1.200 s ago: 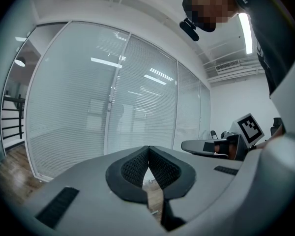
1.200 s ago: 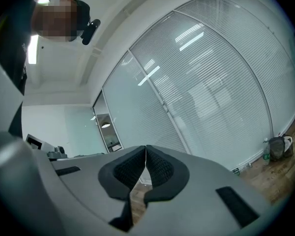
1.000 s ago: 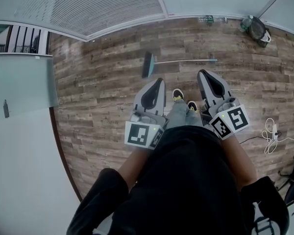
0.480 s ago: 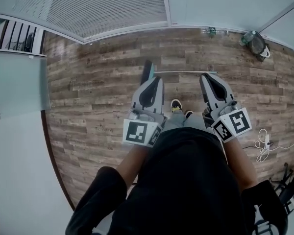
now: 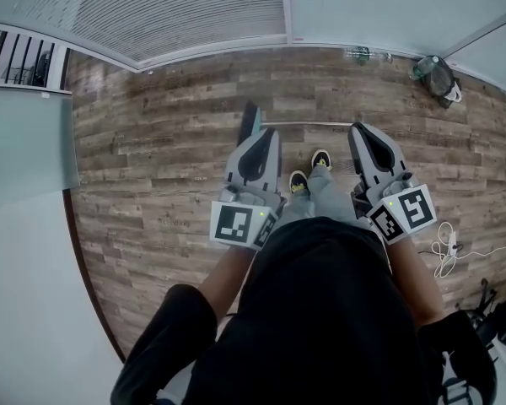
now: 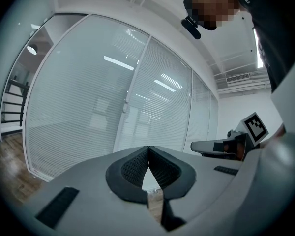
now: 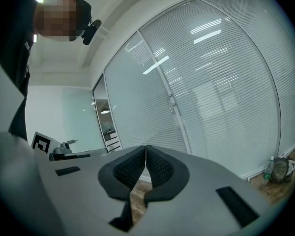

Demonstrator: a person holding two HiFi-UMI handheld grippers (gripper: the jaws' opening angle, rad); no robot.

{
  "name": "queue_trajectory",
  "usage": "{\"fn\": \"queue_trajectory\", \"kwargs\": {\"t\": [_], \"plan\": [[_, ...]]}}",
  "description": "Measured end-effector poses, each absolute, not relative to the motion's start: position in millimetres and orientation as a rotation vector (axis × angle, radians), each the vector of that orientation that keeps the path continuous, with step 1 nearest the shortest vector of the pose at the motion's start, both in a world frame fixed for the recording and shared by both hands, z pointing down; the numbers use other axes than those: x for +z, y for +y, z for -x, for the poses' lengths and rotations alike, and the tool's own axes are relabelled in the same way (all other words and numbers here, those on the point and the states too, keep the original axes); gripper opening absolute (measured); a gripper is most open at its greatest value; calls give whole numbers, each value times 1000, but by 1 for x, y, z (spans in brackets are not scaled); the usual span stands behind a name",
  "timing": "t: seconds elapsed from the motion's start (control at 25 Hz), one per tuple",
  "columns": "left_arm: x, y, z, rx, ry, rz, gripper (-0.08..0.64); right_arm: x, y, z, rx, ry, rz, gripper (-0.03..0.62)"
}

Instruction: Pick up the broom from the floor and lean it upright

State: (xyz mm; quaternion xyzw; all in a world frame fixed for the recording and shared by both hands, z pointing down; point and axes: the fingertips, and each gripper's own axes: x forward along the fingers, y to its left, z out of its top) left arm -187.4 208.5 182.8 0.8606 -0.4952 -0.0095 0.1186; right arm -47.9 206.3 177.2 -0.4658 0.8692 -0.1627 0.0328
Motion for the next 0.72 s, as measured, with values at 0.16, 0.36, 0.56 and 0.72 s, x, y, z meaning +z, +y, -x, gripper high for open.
{"fn": "queue_trajectory", "kwargs": {"t": [0.16,0.36,0.56,0.72], "plan": [[181,195,182,-17,-1459,-2518,23,178,193,44,-508,2682,1415,20],[178,169,167,13,-1459,-2527,23,174,165,30,-503,2680,1396,20],[174,140,135,65,-1450,-2556,23,174,135,-4,-500,2645,1396,20],[173,116,108,149,-1422,-2603,23,175,108,-31,-514,2560,1401,20]]}}
